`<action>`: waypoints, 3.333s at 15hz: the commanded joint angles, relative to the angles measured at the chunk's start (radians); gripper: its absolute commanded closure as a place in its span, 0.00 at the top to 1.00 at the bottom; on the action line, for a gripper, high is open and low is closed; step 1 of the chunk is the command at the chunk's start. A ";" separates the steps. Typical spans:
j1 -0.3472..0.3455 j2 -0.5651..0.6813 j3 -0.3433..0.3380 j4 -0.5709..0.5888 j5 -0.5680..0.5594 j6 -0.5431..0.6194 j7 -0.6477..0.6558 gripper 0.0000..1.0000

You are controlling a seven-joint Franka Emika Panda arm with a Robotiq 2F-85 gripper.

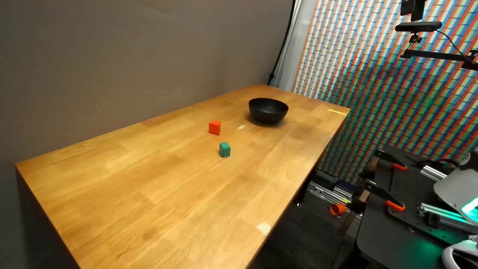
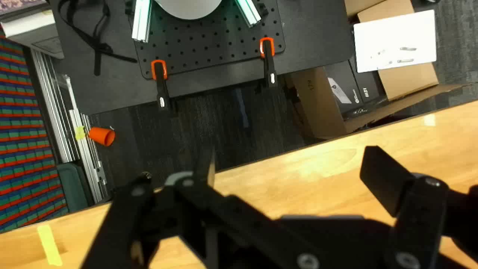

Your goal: Put the blocks in the bowl

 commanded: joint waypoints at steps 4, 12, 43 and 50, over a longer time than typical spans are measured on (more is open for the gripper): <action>-0.019 -0.001 0.015 0.008 0.005 -0.002 -0.008 1.00; 0.029 0.434 0.050 0.084 0.119 0.360 -0.024 1.00; 0.327 1.576 0.105 1.150 -0.014 0.397 0.087 1.00; 0.324 1.605 0.104 1.221 -0.029 0.308 0.081 0.35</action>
